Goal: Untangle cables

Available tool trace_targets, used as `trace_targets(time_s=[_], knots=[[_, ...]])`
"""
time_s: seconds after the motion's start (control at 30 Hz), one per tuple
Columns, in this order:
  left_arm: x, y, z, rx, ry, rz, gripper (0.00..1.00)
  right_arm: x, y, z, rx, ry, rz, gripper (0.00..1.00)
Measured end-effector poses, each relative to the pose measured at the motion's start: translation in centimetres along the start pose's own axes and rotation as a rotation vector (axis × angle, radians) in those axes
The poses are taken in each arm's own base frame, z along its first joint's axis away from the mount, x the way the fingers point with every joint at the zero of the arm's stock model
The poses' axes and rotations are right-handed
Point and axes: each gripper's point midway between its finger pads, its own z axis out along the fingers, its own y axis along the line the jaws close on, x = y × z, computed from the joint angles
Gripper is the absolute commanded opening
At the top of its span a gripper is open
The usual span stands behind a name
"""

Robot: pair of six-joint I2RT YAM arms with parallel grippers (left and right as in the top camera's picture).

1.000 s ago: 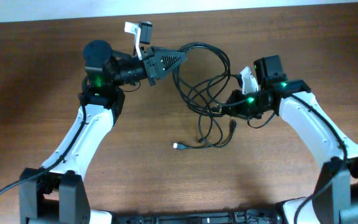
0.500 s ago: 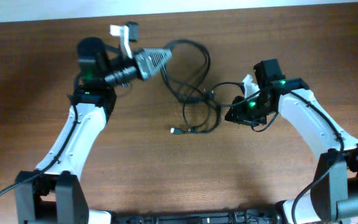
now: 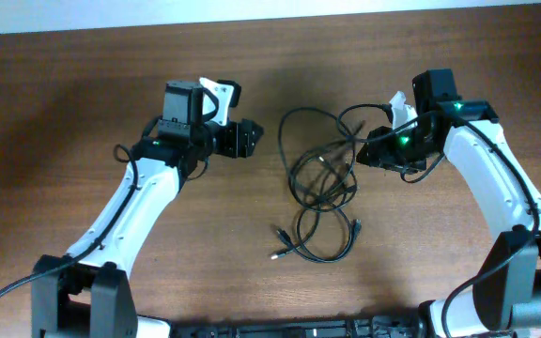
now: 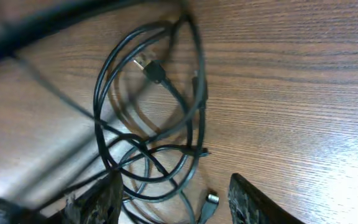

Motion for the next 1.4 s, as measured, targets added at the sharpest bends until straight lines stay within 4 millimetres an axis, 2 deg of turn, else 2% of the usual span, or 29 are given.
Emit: trace_targets(time_s=[0.27, 0.43, 0.53, 0.67, 0.77, 0.87, 1.0, 1.07, 1.1, 1.17, 1.27, 1.4], knots=[[0.6, 0.4, 0.1, -0.048, 0.022, 0.012, 0.75, -0.9, 0.1, 0.0, -0.003, -0.036, -0.027, 0.58], [1.1, 0.5, 0.1, -0.051, 0.041, 0.005, 0.75, 0.1, 1.0, -0.4, -0.05, 0.01, -0.042, 0.59], [1.4, 0.5, 0.1, -0.053, 0.055, 0.0, 0.75, -0.6, 2.1, -2.1, -0.062, 0.0, -0.064, 0.59], [1.5, 0.5, 0.1, -0.053, 0.059, -0.001, 0.75, -3.2, 4.0, -5.2, -0.073, -0.084, -0.111, 0.6], [1.6, 0.5, 0.1, -0.053, 0.06, -0.001, 0.75, -4.0, 4.5, -6.0, -0.076, -0.115, -0.127, 0.6], [1.6, 0.5, 0.1, -0.053, 0.06, -0.001, 0.75, -3.8, 3.4, -5.6, -0.026, -0.109, -0.08, 0.6], [1.6, 0.5, 0.1, -0.052, 0.06, -0.001, 0.75, -1.6, -1.1, -3.3, 0.153, -0.046, 0.065, 0.67], [1.6, 0.5, 0.1, -0.049, 0.06, -0.001, 0.75, -1.0, -2.7, -2.3, 0.215, -0.04, 0.108, 0.67], [1.5, 0.5, 0.1, -0.049, 0.06, -0.001, 0.75, -1.1, -3.1, -1.9, 0.223, -0.048, 0.117, 0.66], [1.6, 0.4, 0.1, -0.046, 0.06, -0.002, 0.75, -1.7, -2.9, -1.6, 0.205, -0.072, 0.121, 0.44], [1.6, 0.4, 0.1, -0.045, 0.061, -0.002, 0.75, -2.9, -1.7, -1.4, 0.135, -0.114, 0.113, 0.23], [1.7, 0.4, 0.1, -0.045, 0.067, -0.004, 0.75, -3.7, 0.4, -1.4, 0.018, -0.13, 0.097, 0.2]])
